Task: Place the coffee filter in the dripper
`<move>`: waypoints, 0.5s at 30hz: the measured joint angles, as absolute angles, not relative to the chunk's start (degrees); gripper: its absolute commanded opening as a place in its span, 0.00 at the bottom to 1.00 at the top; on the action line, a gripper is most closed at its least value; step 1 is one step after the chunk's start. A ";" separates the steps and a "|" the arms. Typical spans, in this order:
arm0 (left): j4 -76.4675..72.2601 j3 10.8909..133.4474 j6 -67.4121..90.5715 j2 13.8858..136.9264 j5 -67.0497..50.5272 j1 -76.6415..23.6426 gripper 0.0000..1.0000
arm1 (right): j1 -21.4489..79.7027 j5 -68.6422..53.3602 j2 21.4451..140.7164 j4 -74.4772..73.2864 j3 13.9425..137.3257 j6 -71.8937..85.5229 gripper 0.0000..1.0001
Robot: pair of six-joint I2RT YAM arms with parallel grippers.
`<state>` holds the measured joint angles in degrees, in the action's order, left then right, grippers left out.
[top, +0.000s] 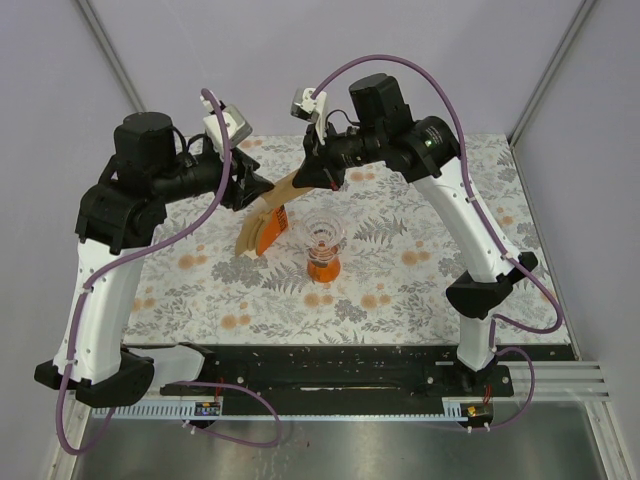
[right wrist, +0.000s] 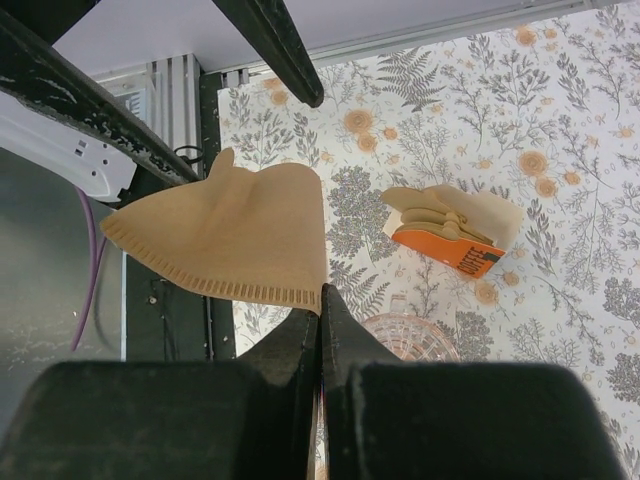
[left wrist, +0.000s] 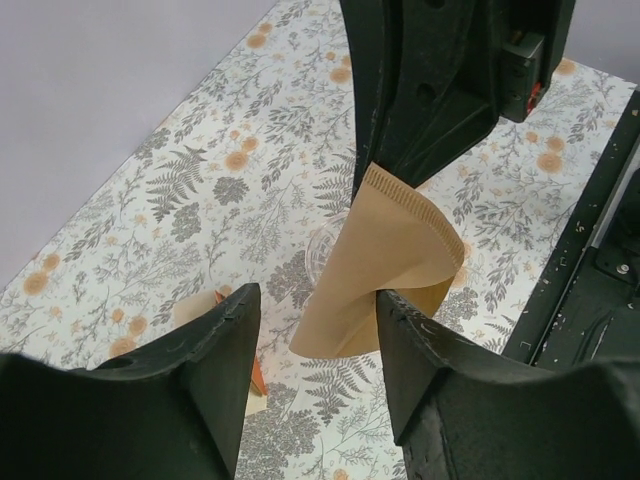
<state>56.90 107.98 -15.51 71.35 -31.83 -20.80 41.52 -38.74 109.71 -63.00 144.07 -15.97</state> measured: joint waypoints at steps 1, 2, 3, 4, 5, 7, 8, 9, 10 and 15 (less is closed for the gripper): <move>56.90 107.98 -15.51 71.35 -32.32 -20.80 0.54 | 41.52 -38.87 109.71 -63.00 144.07 -15.97 0.00; 56.90 107.98 -15.51 71.35 -32.77 -20.80 0.54 | 41.52 -39.09 109.71 -63.00 144.07 -15.92 0.00; 56.90 107.98 -15.53 71.35 -33.17 -20.80 0.52 | 41.52 -39.16 109.71 -63.00 144.07 -15.86 0.00; 56.90 107.98 -15.64 71.35 -33.41 -20.80 0.50 | 41.52 -39.29 109.71 -63.00 144.07 -15.79 0.00; 56.90 107.96 -15.75 71.35 -33.58 -20.80 0.49 | 41.52 -39.55 109.71 -63.00 144.07 -15.77 0.00; 56.90 107.94 -16.14 71.31 -34.00 -20.67 0.49 | 41.52 -39.81 109.71 -63.00 144.07 -15.75 0.00; 56.90 107.87 -16.32 71.29 -34.33 -20.53 0.49 | 41.52 -39.97 109.71 -63.00 144.07 -15.75 0.00; 56.97 107.85 -16.36 71.24 -34.63 -20.45 0.49 | 41.52 -39.99 109.71 -63.00 144.07 -15.75 0.00; 57.01 107.85 -16.40 71.22 -35.11 -20.32 0.50 | 41.52 -39.99 109.71 -63.00 144.07 -15.75 0.00; 57.08 107.85 -16.56 70.87 -37.58 -19.11 0.57 | 41.52 -39.99 109.71 -63.00 144.07 -15.75 0.00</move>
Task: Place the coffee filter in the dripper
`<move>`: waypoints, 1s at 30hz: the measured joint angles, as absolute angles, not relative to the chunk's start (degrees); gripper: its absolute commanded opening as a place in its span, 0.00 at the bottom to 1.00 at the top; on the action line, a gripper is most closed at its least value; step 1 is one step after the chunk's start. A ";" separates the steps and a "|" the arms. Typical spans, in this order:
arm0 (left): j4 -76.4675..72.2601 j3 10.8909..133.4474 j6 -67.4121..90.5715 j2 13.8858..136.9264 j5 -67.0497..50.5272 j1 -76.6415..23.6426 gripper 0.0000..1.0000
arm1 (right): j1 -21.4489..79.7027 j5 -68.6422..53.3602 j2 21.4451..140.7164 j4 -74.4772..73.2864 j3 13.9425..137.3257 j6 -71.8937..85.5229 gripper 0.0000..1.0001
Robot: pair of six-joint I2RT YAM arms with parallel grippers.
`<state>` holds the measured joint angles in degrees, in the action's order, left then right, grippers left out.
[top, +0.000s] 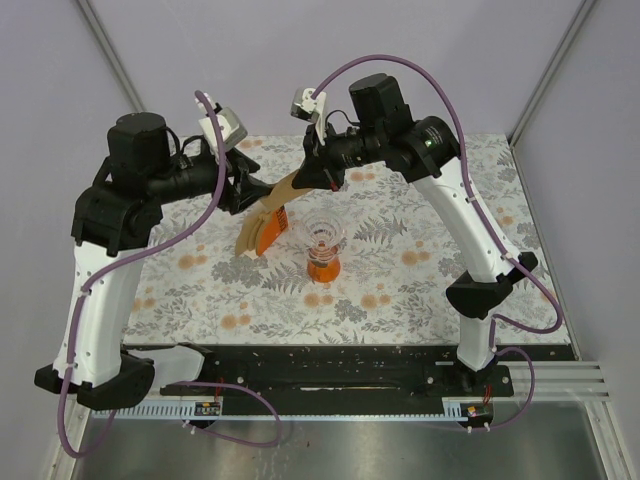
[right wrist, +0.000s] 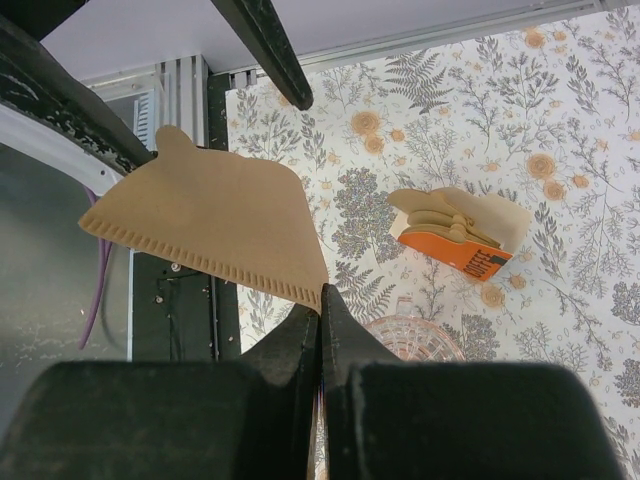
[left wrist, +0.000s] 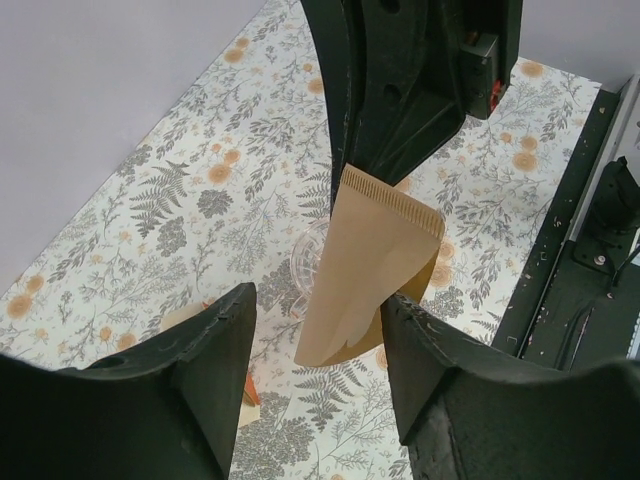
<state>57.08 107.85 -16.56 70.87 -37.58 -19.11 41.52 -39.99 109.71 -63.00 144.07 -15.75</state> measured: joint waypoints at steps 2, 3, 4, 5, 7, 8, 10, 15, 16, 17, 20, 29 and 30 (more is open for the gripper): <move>57.08 107.85 -16.58 70.74 -38.09 -18.61 0.60 | 41.52 -39.99 109.71 -63.00 144.07 -15.73 0.00; 57.08 107.85 -16.56 70.67 -38.41 -18.41 0.60 | 41.52 -39.99 109.71 -63.00 144.07 -15.68 0.00; 57.06 107.85 -16.56 70.61 -38.68 -18.24 0.60 | 41.52 -39.99 109.71 -63.00 144.07 -15.59 0.00; 57.04 107.85 -16.56 70.59 -38.85 -18.11 0.60 | 41.52 -39.99 109.71 -63.00 144.07 -15.55 0.00; 56.93 107.85 -16.53 70.54 -38.89 -17.98 0.57 | 41.52 -40.03 109.71 -63.00 144.07 -15.46 0.00; 56.82 107.83 -16.53 70.54 -38.89 -17.91 0.56 | 41.52 -40.05 109.71 -63.00 144.07 -15.35 0.00; 56.14 107.18 -16.49 70.39 -39.00 -17.89 0.55 | 41.52 -40.14 109.71 -63.00 144.07 -15.18 0.00; 55.31 104.36 -15.90 70.11 -39.59 -17.85 0.56 | 41.52 -40.93 109.71 -62.94 144.07 -14.70 0.00; 55.22 104.03 -15.81 70.13 -39.29 -17.80 0.56 | 41.52 -41.23 109.71 -62.94 144.07 -14.68 0.00; 55.18 103.85 -15.70 70.15 -39.03 -17.72 0.55 | 41.52 -41.52 109.71 -62.94 144.07 -14.63 0.00; 54.59 103.90 -15.33 70.11 -38.81 -17.28 0.50 | 41.52 -41.74 109.71 -62.94 144.07 -14.52 0.00; 53.58 104.03 -13.45 70.13 -42.00 -17.08 0.00 | 41.52 -43.16 109.71 -62.92 144.07 -14.50 0.00; 53.67 104.03 -13.32 70.11 -42.68 -17.08 0.00 | 41.52 -43.20 109.71 -62.92 144.07 -14.50 0.00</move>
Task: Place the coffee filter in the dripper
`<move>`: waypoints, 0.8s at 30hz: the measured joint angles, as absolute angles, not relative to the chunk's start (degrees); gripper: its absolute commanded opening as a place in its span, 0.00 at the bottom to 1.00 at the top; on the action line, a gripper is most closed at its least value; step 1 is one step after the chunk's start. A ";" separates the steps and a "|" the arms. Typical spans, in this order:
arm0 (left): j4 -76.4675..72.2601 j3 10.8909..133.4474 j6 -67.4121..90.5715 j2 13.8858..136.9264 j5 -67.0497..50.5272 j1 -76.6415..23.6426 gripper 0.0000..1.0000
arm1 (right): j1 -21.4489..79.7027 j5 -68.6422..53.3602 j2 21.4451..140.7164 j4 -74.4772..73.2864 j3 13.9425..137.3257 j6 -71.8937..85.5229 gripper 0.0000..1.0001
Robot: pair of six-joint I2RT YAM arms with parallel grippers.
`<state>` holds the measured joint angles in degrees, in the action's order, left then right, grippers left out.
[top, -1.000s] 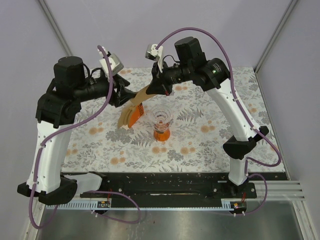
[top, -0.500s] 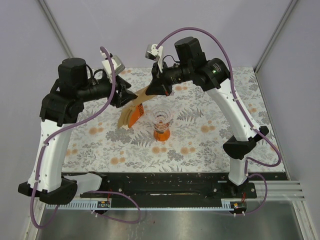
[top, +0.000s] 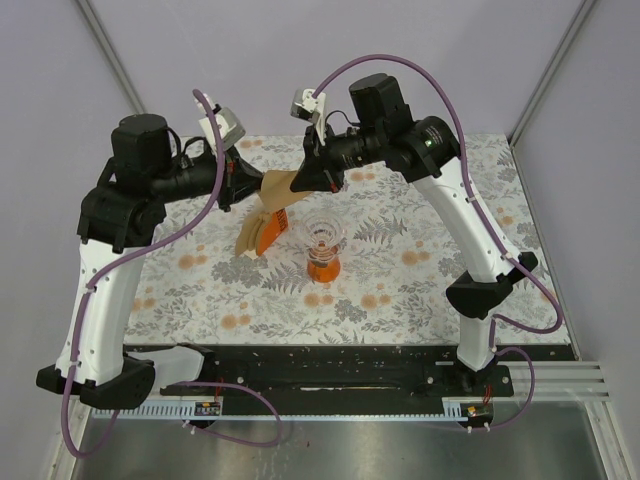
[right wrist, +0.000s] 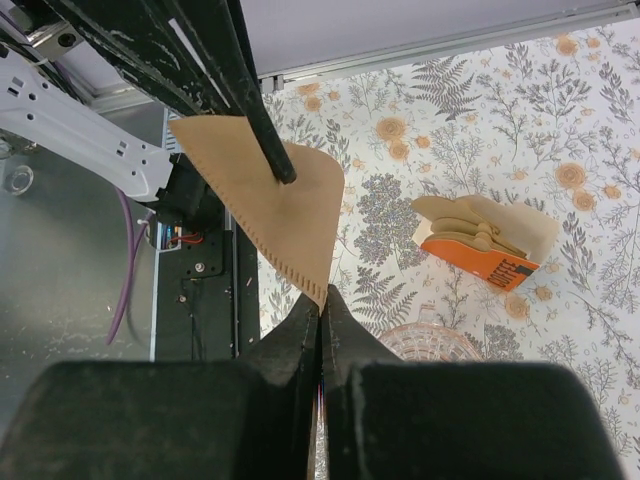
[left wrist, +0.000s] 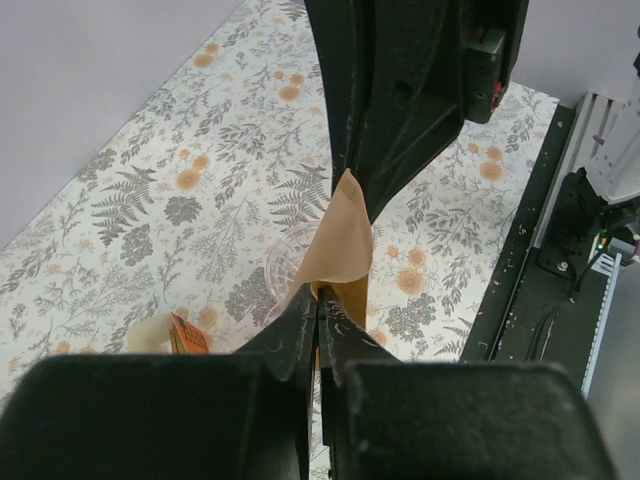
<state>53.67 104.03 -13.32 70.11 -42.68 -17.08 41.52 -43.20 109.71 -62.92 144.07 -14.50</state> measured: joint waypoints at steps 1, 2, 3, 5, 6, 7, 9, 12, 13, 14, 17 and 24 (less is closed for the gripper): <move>53.71 104.03 -13.50 70.11 -43.00 -17.06 0.00 | 41.52 -43.20 109.71 -62.92 144.05 -14.52 0.00; 53.95 104.03 -13.50 70.11 -43.31 -17.08 0.00 | 41.52 -43.18 109.71 -62.92 144.05 -14.52 0.00; 54.22 104.03 -13.47 70.11 -43.42 -17.08 0.00 | 41.52 -43.16 109.71 -62.92 144.03 -14.52 0.05; 54.50 104.03 -13.39 70.11 -43.53 -17.08 0.00 | 41.52 -42.98 109.71 -62.92 143.96 -14.52 0.34; 54.50 104.03 -13.15 70.11 -43.51 -17.08 0.00 | 41.52 -42.61 109.71 -62.92 143.92 -14.37 0.47; 54.48 104.03 -12.71 70.11 -43.48 -17.08 0.00 | 41.52 -42.00 109.71 -62.87 143.85 -14.04 0.56; 54.39 103.90 -11.27 70.08 -43.11 -17.06 0.00 | 41.52 -39.22 109.71 -62.22 143.52 -13.47 0.69; 54.35 102.89 -7.29 69.69 -40.75 -16.56 0.00 | 41.52 -31.83 109.67 -60.58 142.19 -12.58 0.79; 54.30 102.69 -6.15 69.65 -39.68 -16.38 0.00 | 41.52 -30.37 109.67 -60.25 141.88 -12.21 0.79; 54.35 102.61 -4.73 69.58 -38.17 -16.14 0.00 | 41.52 -27.49 109.58 -59.42 141.21 -11.92 0.80; 54.30 102.67 0.78 69.54 -30.85 -15.53 0.00 | 41.52 -18.98 109.32 -56.99 139.22 -10.50 0.86; 54.28 103.85 13.13 69.36 -11.86 -15.38 0.00 | 43.35 -3.16 106.34 -46.68 133.80 -7.20 0.85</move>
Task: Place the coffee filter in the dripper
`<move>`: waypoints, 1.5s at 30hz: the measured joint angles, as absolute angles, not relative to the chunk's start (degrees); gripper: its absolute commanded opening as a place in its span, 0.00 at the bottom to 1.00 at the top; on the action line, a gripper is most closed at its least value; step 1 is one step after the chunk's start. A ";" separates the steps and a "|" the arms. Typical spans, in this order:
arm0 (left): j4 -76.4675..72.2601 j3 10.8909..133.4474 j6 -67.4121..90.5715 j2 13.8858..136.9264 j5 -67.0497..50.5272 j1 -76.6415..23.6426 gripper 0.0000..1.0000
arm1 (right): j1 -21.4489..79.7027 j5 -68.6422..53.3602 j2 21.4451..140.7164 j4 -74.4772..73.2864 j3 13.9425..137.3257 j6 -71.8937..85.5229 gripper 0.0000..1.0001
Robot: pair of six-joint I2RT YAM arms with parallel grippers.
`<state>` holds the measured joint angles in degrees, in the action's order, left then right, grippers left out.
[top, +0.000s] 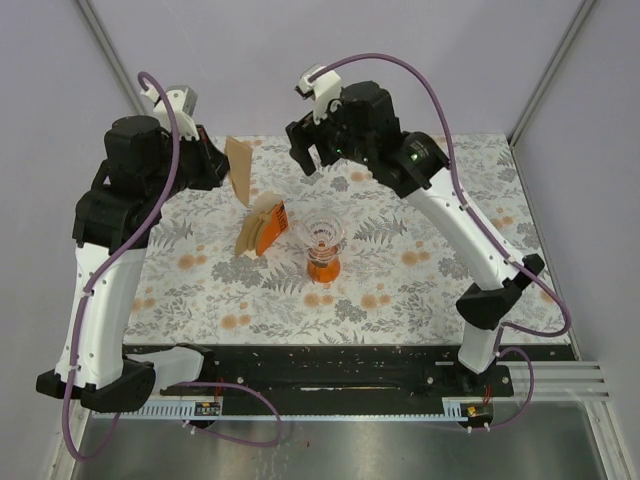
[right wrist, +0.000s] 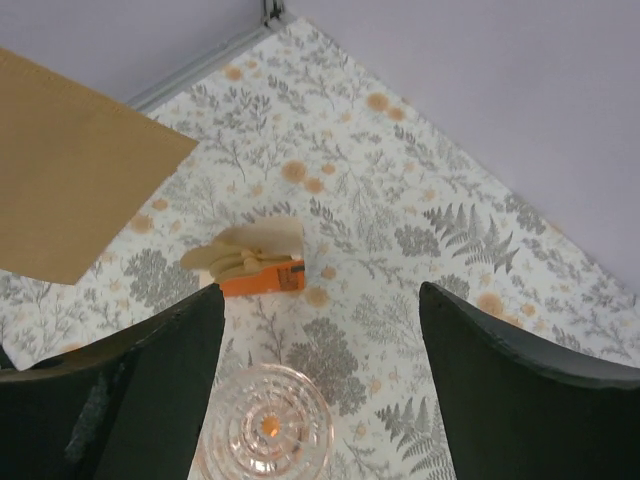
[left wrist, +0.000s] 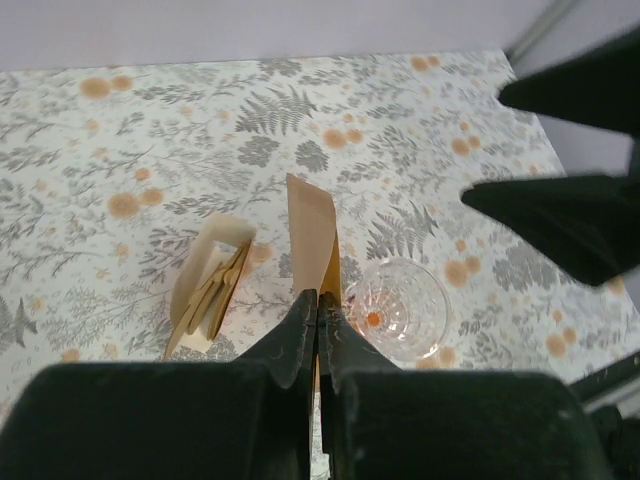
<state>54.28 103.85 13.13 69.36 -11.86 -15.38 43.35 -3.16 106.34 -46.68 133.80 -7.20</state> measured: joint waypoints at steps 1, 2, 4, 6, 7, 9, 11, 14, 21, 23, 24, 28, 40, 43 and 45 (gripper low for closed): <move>54.37 103.85 14.90 69.34 -9.43 -15.38 0.00 | 45.19 -0.01 104.97 -43.55 131.41 -7.42 0.84; 54.37 103.85 15.99 69.34 -7.75 -15.38 0.00 | 47.13 2.17 104.05 -41.17 129.75 -7.81 0.81; 54.41 103.83 18.11 69.36 -4.86 -15.38 0.00 | 51.70 5.21 102.76 -36.14 126.87 -8.62 0.73; 54.41 103.83 20.05 69.36 -2.70 -15.38 0.00 | 56.45 6.04 102.56 -31.24 125.21 -8.82 0.66; 54.41 103.83 20.84 69.36 -2.02 -15.38 0.00 | 58.30 6.02 102.63 -29.36 124.60 -8.82 0.63; 54.46 103.85 22.13 69.36 -0.93 -15.33 0.00 | 60.20 6.17 102.87 -26.72 124.07 -8.69 0.60; 54.48 103.83 22.98 69.36 -0.30 -15.31 0.00 | 60.77 6.48 103.33 -24.10 124.03 -8.62 0.54; 54.48 103.83 23.88 69.36 0.25 -15.29 0.00 | 60.71 6.55 103.55 -21.15 123.39 -8.32 0.47; 54.48 103.83 24.88 69.43 0.36 -15.29 0.00 | 60.71 5.23 105.41 -19.18 123.57 -7.55 0.49; 54.50 103.83 25.08 69.47 0.36 -15.29 0.00 | 60.71 4.54 106.69 -19.38 124.20 -7.25 0.47; 54.50 103.83 25.10 69.49 0.36 -15.29 0.00 | 60.71 4.36 107.26 -19.42 124.36 -7.20 0.47; 54.50 103.85 25.12 69.49 0.40 -15.29 0.00 | 60.71 4.01 108.92 -19.77 124.46 -7.14 0.47; 54.50 103.83 25.06 69.47 0.54 -15.29 0.00 | 60.71 6.79 110.10 -19.73 126.32 -7.35 0.38; 54.50 103.85 24.99 69.49 0.71 -15.29 0.00 | 60.73 7.07 110.10 -19.73 126.32 -7.62 0.38; 54.50 103.83 24.86 69.49 0.71 -15.29 0.00 | 60.75 7.11 110.10 -19.73 126.32 -7.73 0.38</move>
<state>54.50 103.83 24.86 69.49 0.71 -15.29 60.75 7.11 110.10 -19.73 126.32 -7.73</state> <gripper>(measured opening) 0.013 0.378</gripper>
